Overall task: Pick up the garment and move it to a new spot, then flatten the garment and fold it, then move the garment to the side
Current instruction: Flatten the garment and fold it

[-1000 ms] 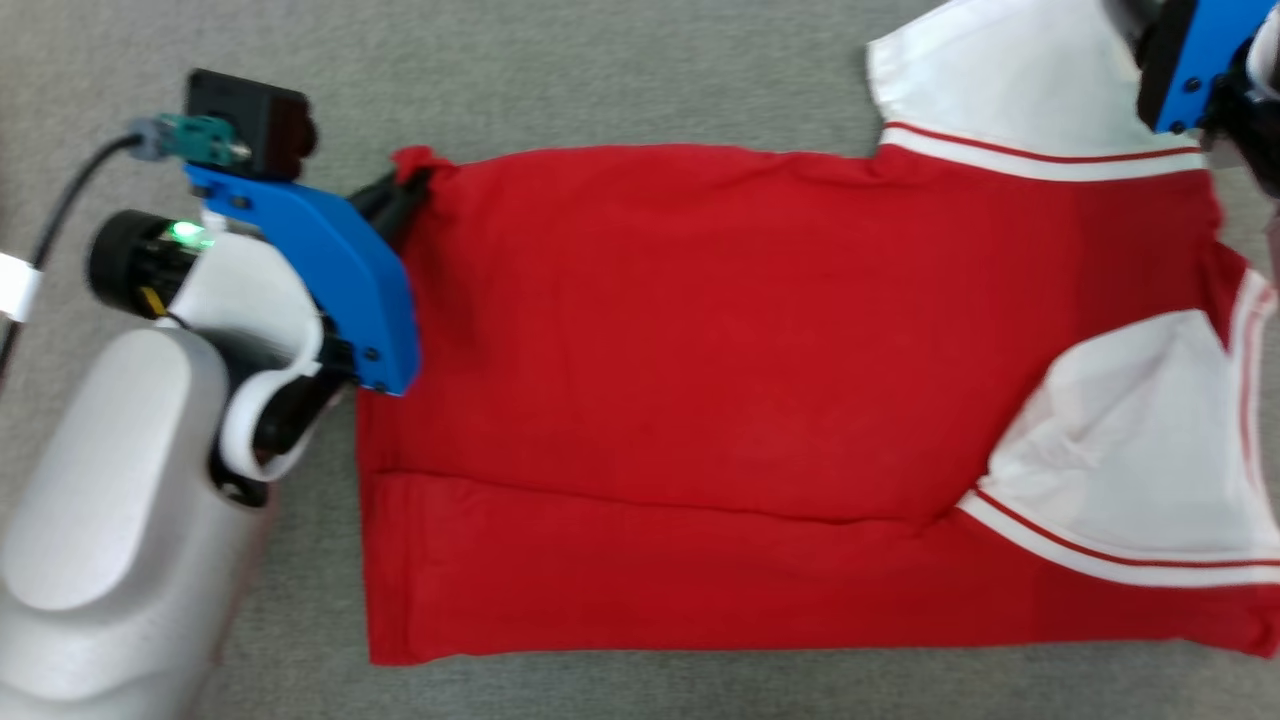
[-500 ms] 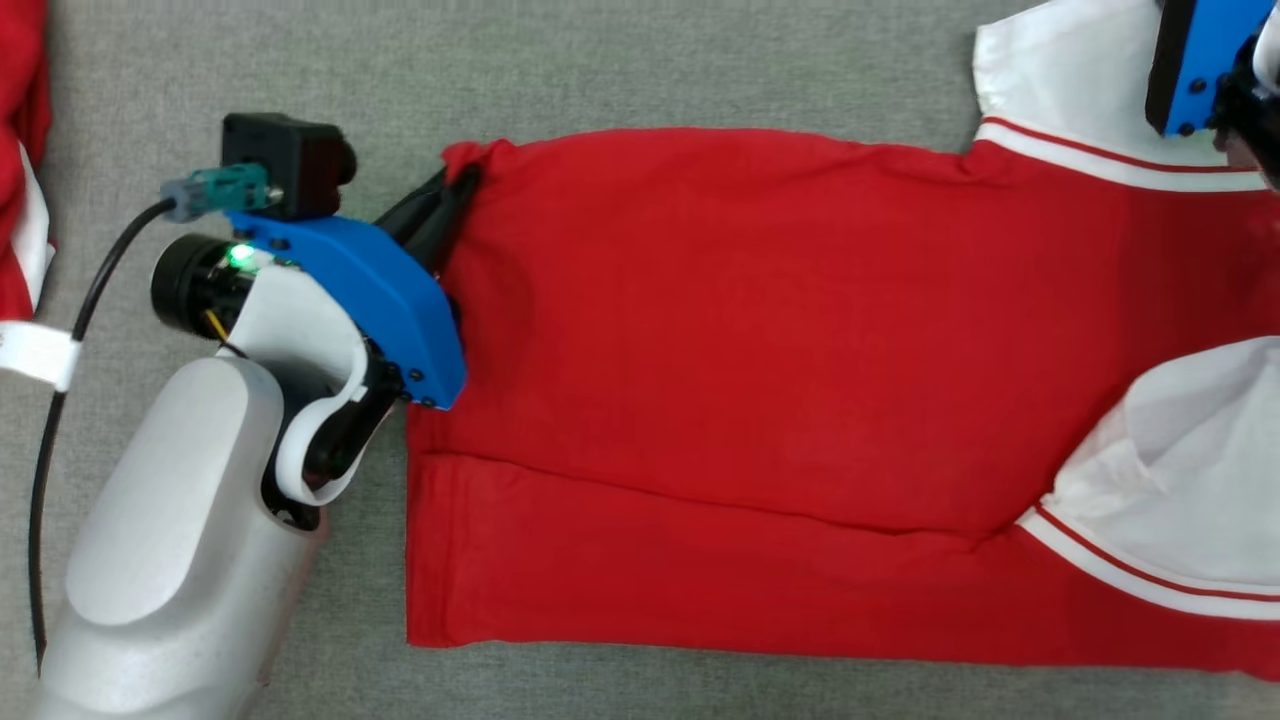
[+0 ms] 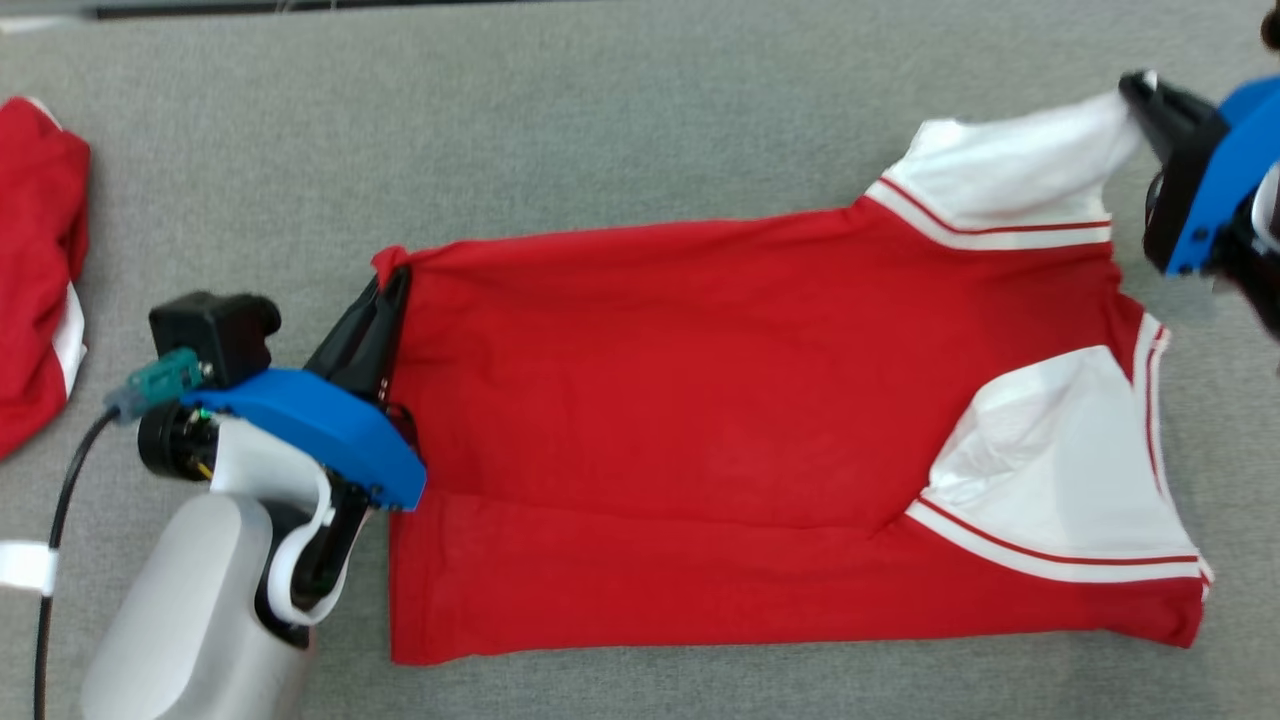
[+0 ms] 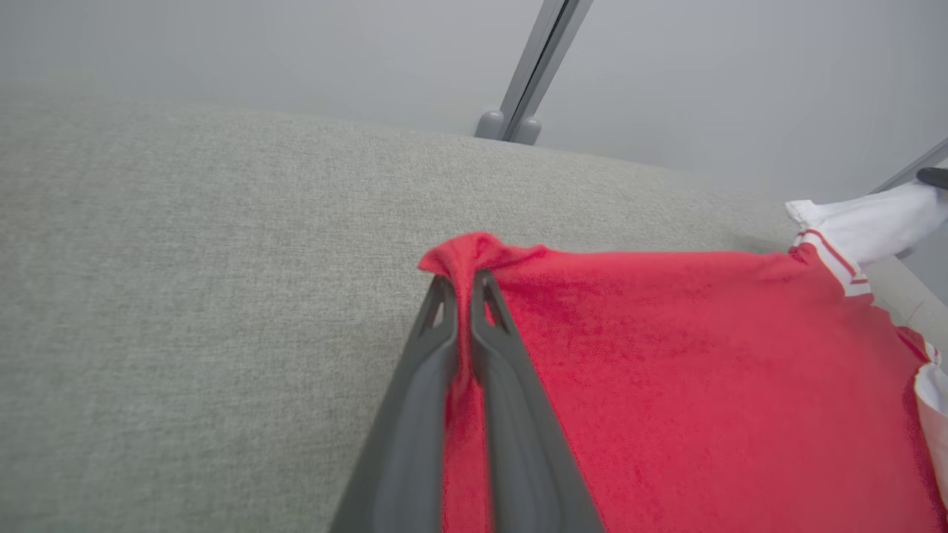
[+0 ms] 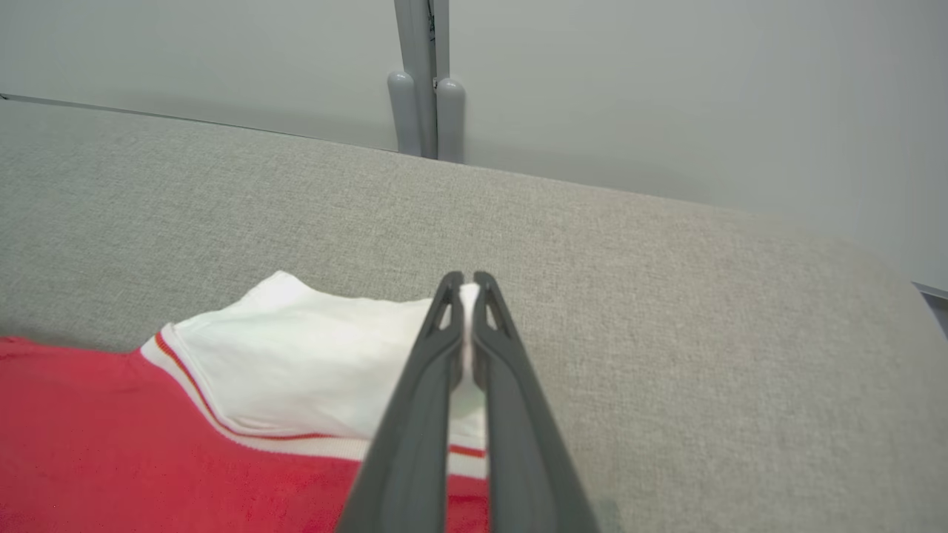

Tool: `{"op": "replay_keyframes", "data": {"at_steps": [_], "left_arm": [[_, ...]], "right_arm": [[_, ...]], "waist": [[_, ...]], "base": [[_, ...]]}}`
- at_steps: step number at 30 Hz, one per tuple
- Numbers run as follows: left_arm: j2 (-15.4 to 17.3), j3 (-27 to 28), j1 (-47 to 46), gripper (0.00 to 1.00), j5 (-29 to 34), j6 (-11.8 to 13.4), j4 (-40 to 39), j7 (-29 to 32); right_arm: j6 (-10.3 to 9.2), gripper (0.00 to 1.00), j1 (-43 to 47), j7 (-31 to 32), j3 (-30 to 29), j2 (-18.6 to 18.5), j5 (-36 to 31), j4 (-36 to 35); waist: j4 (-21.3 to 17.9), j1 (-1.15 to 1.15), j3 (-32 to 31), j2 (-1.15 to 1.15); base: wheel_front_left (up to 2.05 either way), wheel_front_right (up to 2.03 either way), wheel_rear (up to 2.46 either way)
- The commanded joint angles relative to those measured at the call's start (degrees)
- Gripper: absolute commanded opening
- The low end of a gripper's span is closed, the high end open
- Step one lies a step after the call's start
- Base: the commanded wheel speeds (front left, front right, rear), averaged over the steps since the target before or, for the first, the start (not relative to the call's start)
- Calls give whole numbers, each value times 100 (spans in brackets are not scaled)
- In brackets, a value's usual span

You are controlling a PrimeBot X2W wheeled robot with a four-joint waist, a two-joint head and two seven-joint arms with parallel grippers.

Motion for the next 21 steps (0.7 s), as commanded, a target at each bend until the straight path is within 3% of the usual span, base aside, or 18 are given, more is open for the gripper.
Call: {"op": "replay_keyframes", "data": {"at_steps": [1,5,11,19,20,21], "left_arm": [[72,3,153,0,79,-48,52,-177],[230,-131,497,0,216,-214,126,-569],[615,-379,971,0,547,-355,290,-1051],[867,-701,1131,0,980,-329,768,-1380],[905,-748,1109,47,1069,-325,830,-1377],[897,-767,1095,100,1084,-308,878,-1405]], "right_arm": [[1,0,374,70,-5,-84,123,-241],[1,0,1219,309,-150,-170,368,-901],[1,0,2543,797,-590,-17,460,-1852],[1,0,4155,1433,-1406,625,196,-3186],[1,28,4282,1507,-1440,680,155,-3310],[1,100,4404,1593,-1496,752,132,-3401]], "waist": [[-217,1,-289,0],[-333,1,-523,0],[-446,1,-804,0],[-462,1,-905,0],[-463,1,-909,0],[-463,1,-915,0]], "base": [[0,0,0],[0,0,0],[0,0,0],[0,0,0],[0,0,0],[0,0,0]]}}
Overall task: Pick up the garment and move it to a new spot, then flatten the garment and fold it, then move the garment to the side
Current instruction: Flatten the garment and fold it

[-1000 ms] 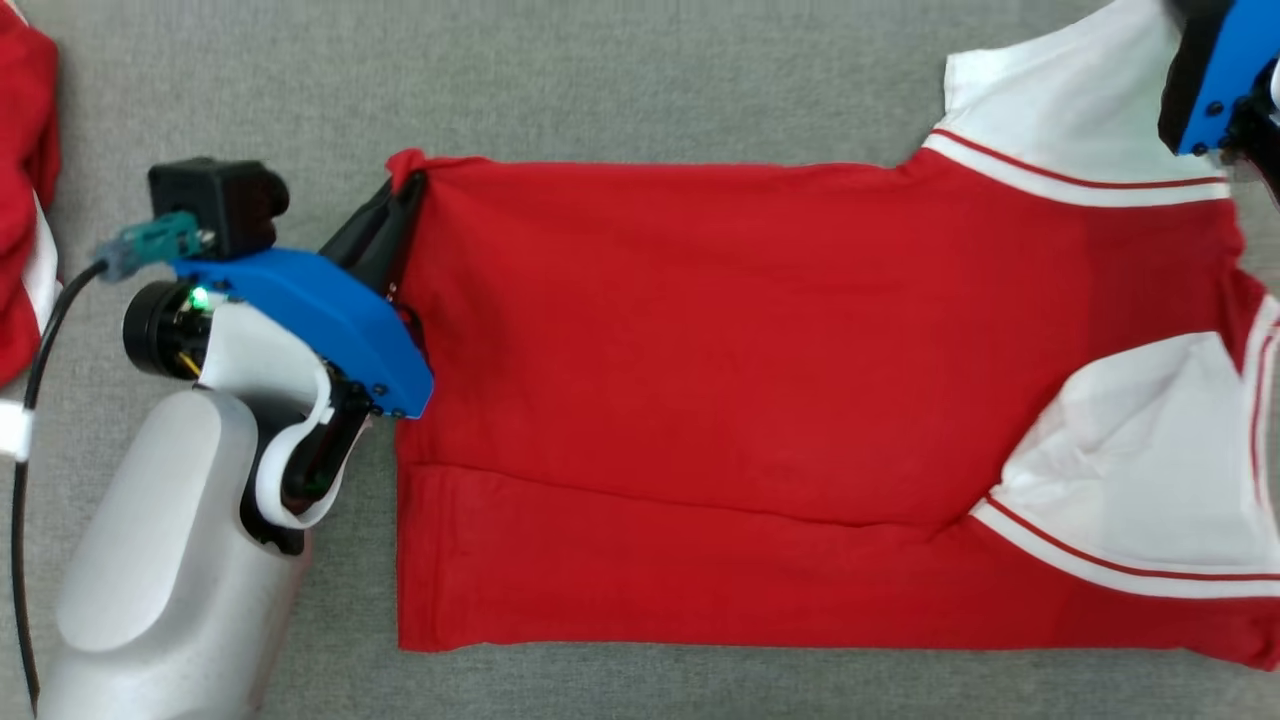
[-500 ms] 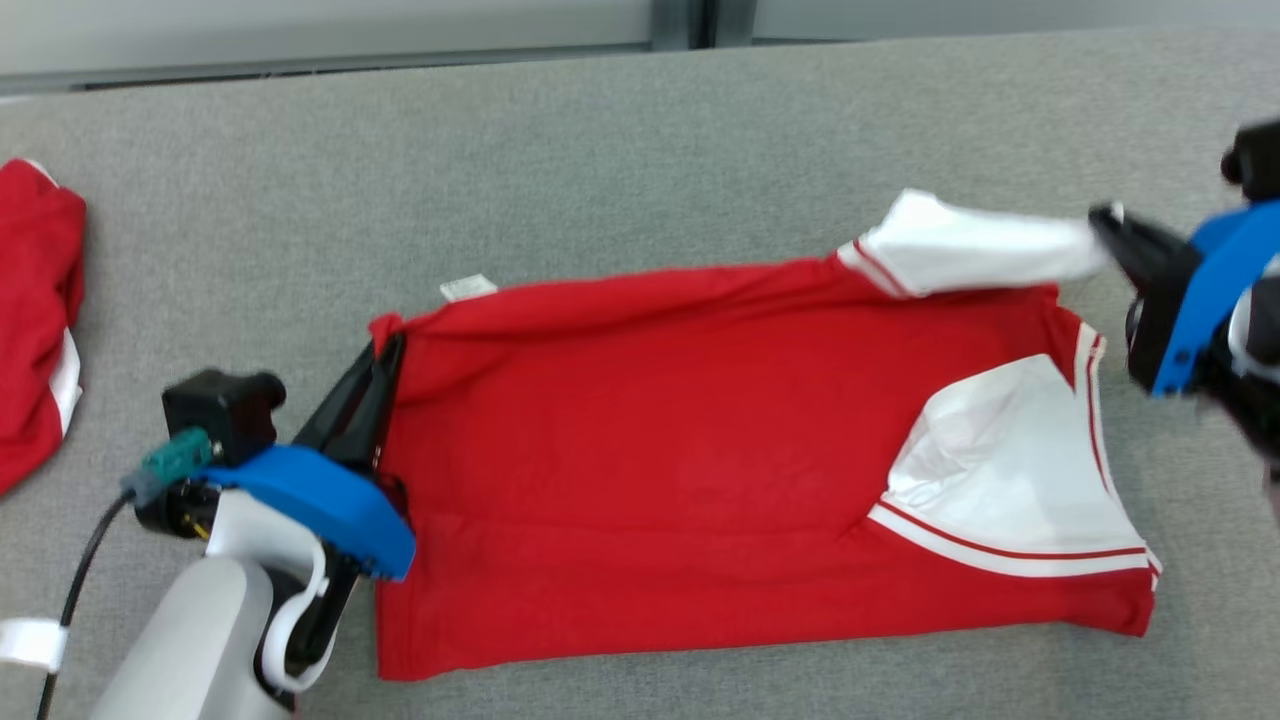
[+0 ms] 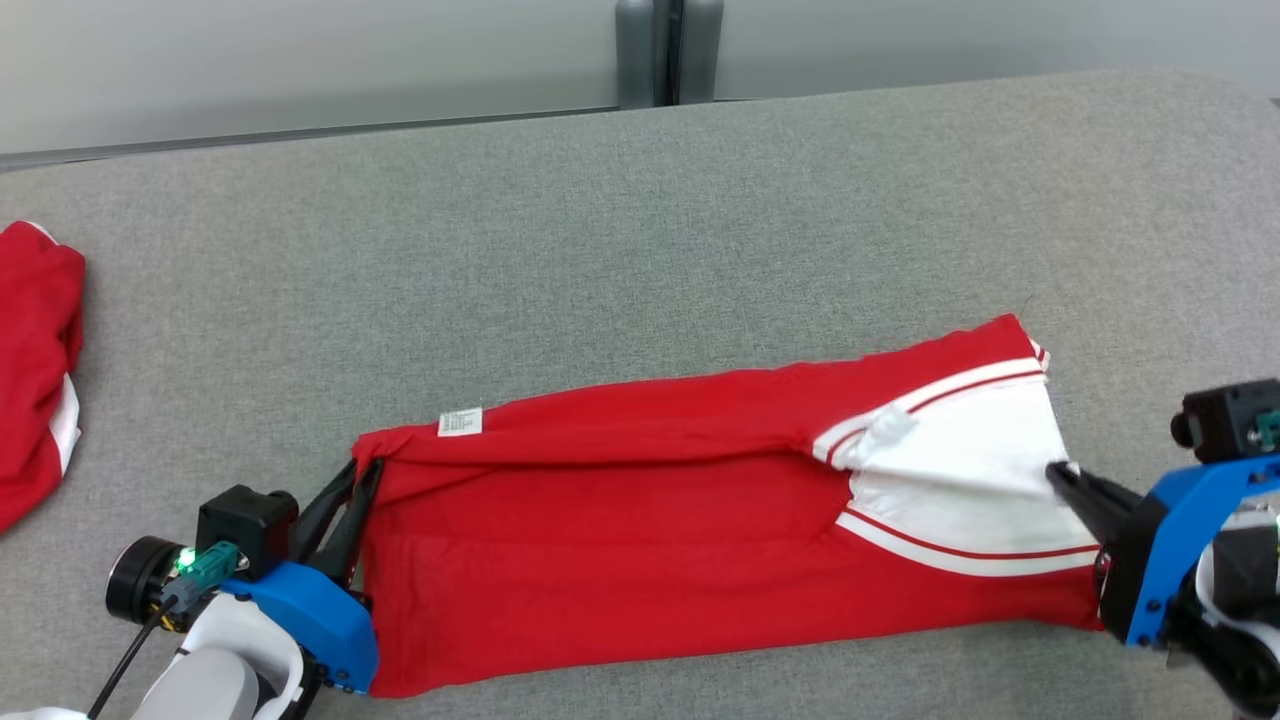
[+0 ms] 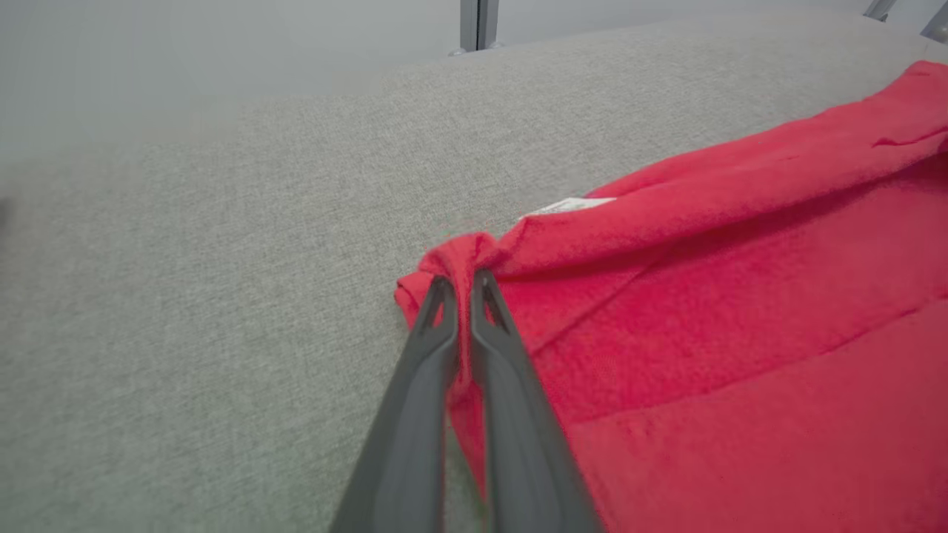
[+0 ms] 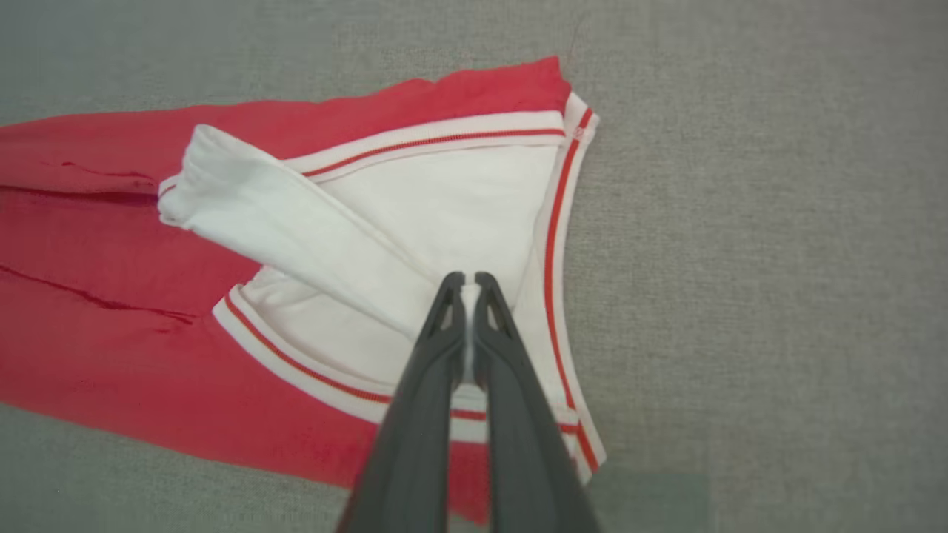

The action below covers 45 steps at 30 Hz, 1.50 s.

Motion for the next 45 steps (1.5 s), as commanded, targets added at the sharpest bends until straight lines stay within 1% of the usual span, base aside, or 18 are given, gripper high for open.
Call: {"op": "replay_keyframes", "data": {"at_steps": [1,4,8,11,13,18,20,21,22,26,29,34,38,39,40,41,43,45], "left_arm": [[12,-4,-45,100,34,45,85,-87],[-6,-2,-36,100,92,108,219,-283],[-142,232,77,100,-72,276,241,-688],[-252,487,117,100,-201,411,157,-918],[-377,670,88,100,-279,517,77,-1004],[-590,923,-42,100,-277,629,-37,-1074],[-660,966,-69,100,-234,667,-48,-1078],[-678,974,-95,100,-212,659,-37,-1079],[-678,974,-95,100,-212,659,-37,-1079],[-741,953,-213,100,-138,583,78,-1081],[-802,907,-272,100,-106,583,130,-1081],[-868,888,-339,100,-103,584,194,-1083],[-890,893,-366,100,-91,559,222,-1083],[-896,890,-361,100,-86,557,228,-1083],[-897,894,-360,100,-84,561,236,-1084],[-896,913,-363,100,-88,573,238,-1084],[-881,973,-336,100,-110,584,245,-1084],[-862,1034,-269,100,-129,604,239,-1083]], "right_arm": [[1,100,251,127,-97,115,-70,-194],[1,100,518,288,-201,250,-214,-481],[1,100,636,305,-439,373,-427,-815],[1,100,586,215,-688,468,-639,-860],[1,100,516,194,-825,560,-734,-763],[1,100,326,86,-1115,713,-1087,-210],[1,100,233,3,-1219,836,-1175,97],[1,100,175,-39,-1277,876,-1236,249],[1,100,175,-39,-1277,876,-1236,249],[1,100,-29,-255,-1481,1038,-1446,837],[1,100,-244,-395,-1632,1155,-1656,1275],[1,100,-597,-464,-1671,1245,-1861,1984],[1,100,-722,-430,-1533,1264,-1916,2536],[2,76,-721,-389,-1455,1269,-1871,2653],[8,18,-735,-425,-1343,1267,-1837,2696],[10,0,-744,-457,-1234,1262,-1780,2726],[10,0,-723,-440,-1004,1197,-1651,2718],[9,0,-723,-508,-841,1031,-1521,2586]], "waist": [[4,1,-22,0],[16,1,-89,0],[41,1,-198,0],[102,1,-273,0],[157,1,-331,0],[296,1,-428,0],[361,1,-453,0],[386,1,-453,0],[386,1,-453,0],[526,1,-402,0],[610,1,-335,0],[682,1,-226,0],[728,1,-192,0],[730,1,-195,0],[727,1,-199,0],[716,1,-206,0],[672,1,-232,0],[596,1,-270,0]], "base": [[0,0,0],[0,0,0],[0,0,0],[0,0,0],[0,0,0],[0,0,0],[0,0,0],[0,0,0],[0,0,0],[0,0,0],[0,0,0],[0,0,0],[0,0,0],[0,0,0],[0,0,0],[0,0,0],[0,0,0],[0,0,0]]}}
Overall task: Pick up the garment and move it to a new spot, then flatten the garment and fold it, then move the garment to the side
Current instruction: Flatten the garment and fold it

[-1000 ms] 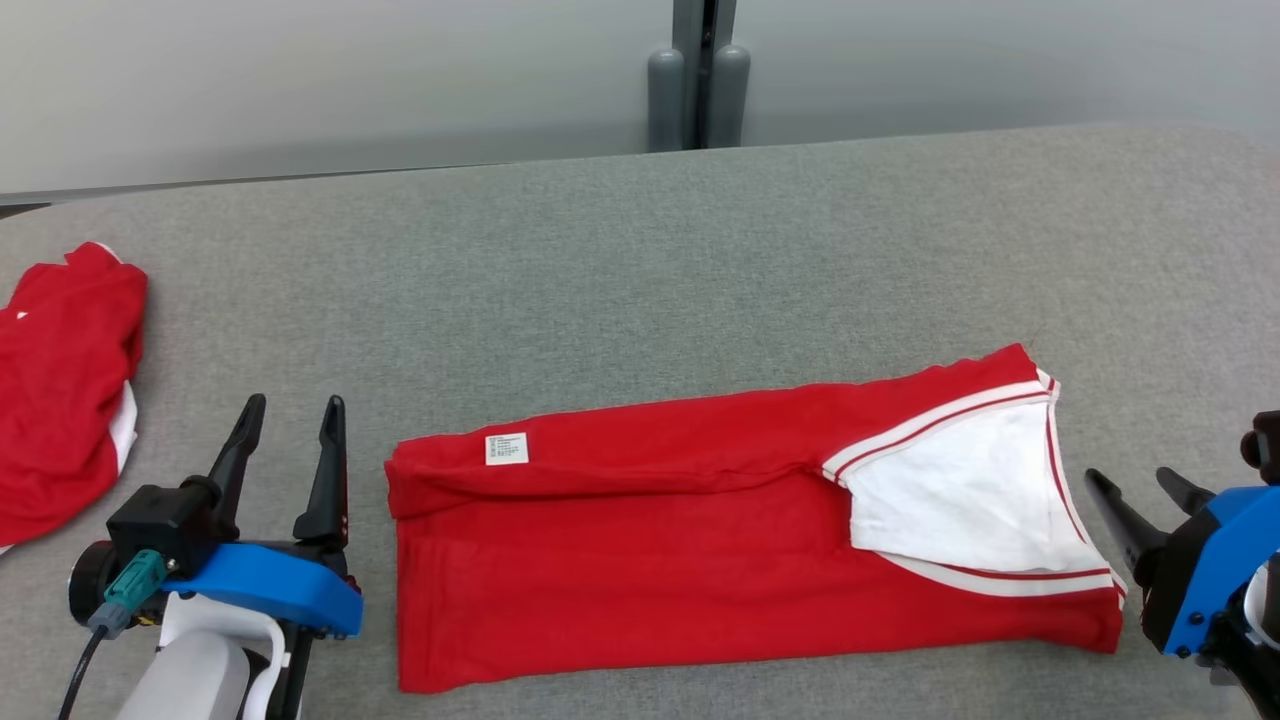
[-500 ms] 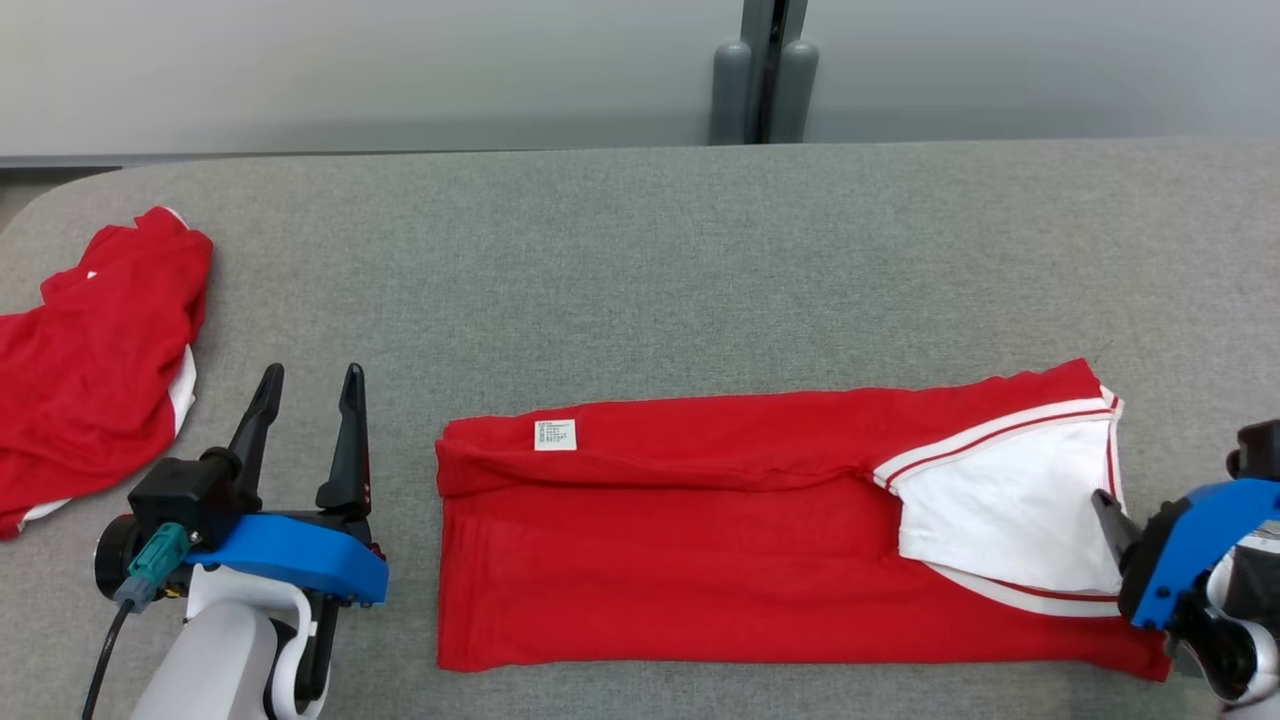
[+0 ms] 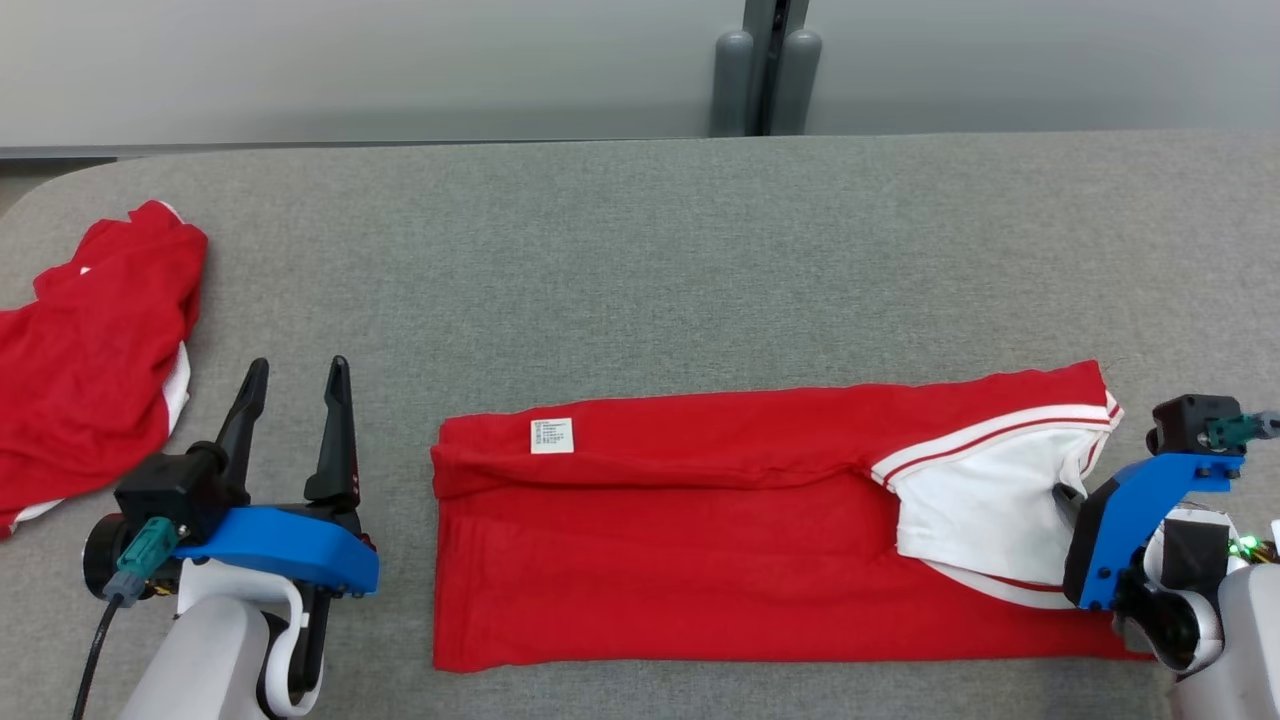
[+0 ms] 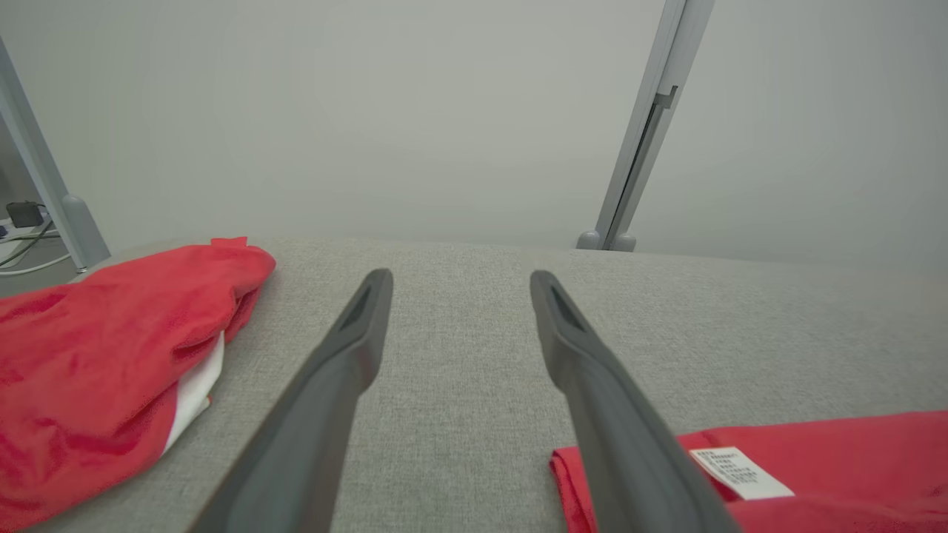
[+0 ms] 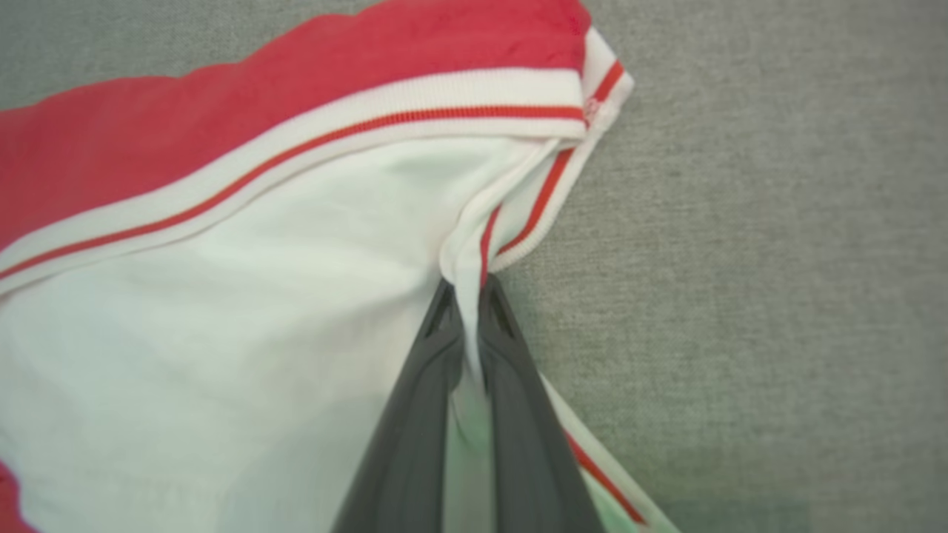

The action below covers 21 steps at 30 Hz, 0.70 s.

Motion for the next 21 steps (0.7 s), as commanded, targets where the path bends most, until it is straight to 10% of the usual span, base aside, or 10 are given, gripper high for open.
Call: {"op": "replay_keyframes", "data": {"at_steps": [1,12,21], "left_arm": [[17,55,32,100,-21,15,-16,-23],[18,318,380,100,-83,88,-97,-23],[-49,281,477,100,11,32,-59,-24]], "right_arm": [[17,0,104,16,139,-125,71,-14],[10,0,113,281,-22,-1482,149,-758],[11,0,362,591,-279,-1606,4,-1254]], "waist": [[-86,0,-45,0],[-477,0,-312,0],[-498,0,-480,0]], "base": [[0,0,0],[0,0,0],[0,0,0]]}}
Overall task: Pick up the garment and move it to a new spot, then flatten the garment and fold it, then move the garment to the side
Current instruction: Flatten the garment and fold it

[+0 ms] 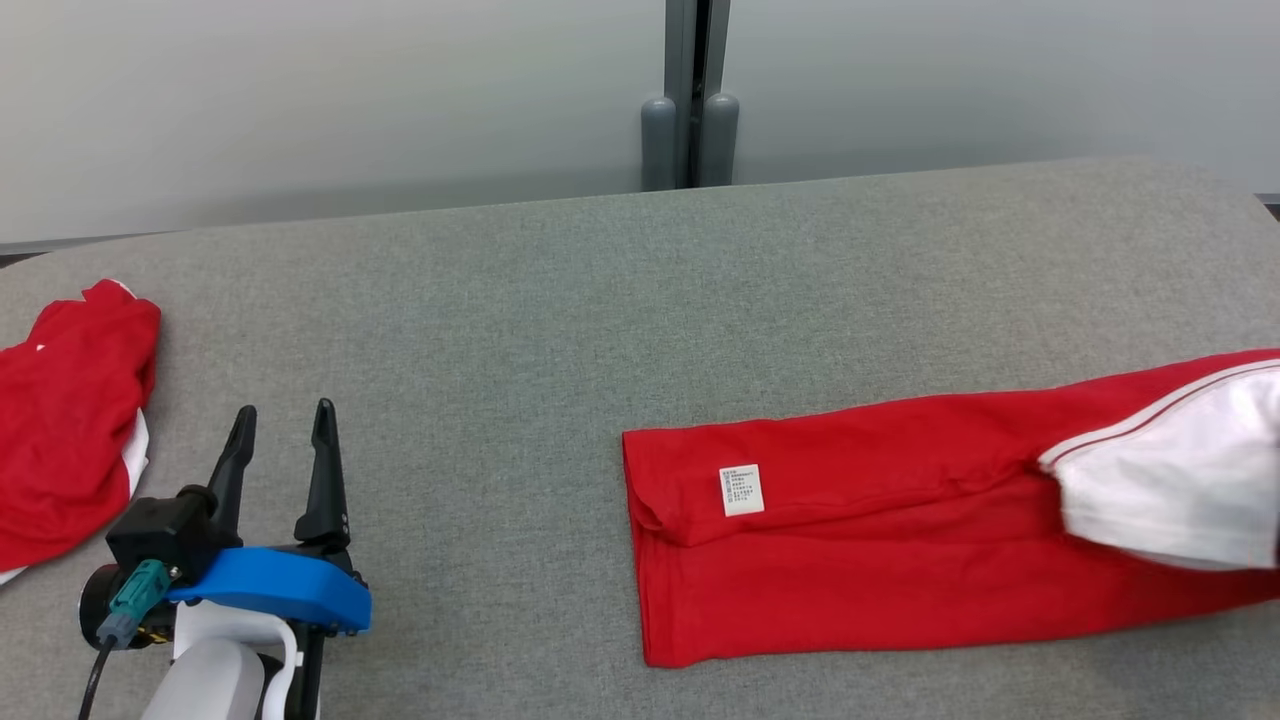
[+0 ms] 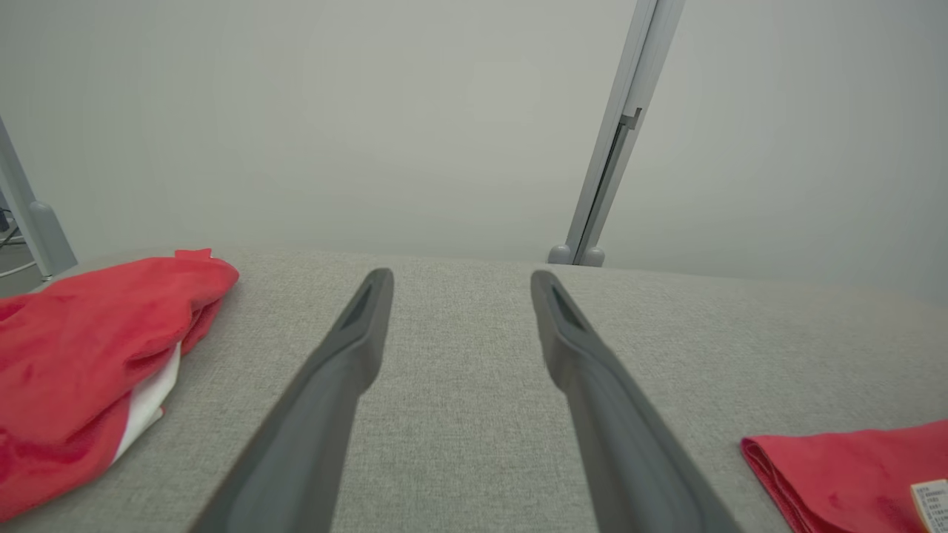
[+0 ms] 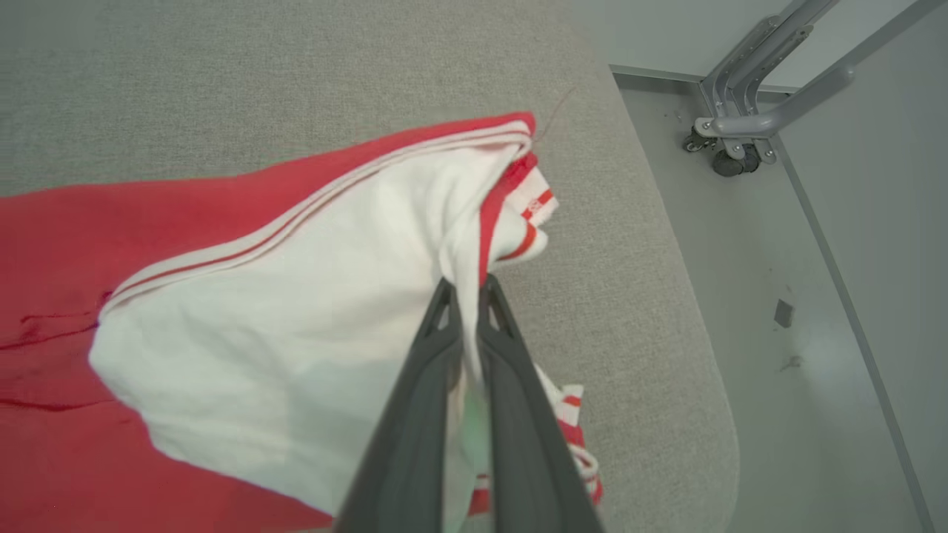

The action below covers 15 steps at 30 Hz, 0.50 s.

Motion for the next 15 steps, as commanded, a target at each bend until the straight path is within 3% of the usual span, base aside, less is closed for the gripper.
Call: {"op": "replay_keyframes", "data": {"at_steps": [1,9,15], "left_arm": [[8,-12,74,100,52,-24,-3,-24],[95,40,75,100,24,28,-71,-24],[39,-34,-57,100,16,6,-70,-20]], "right_arm": [[1,0,125,78,138,139,2,-168],[1,0,-19,394,2033,696,211,-1096],[1,0,-452,247,3536,1227,360,-778]], "waist": [[4,0,-20,0],[-67,0,25,0],[15,0,79,0]], "base": [[0,0,0],[0,0,0],[0,0,0]]}}
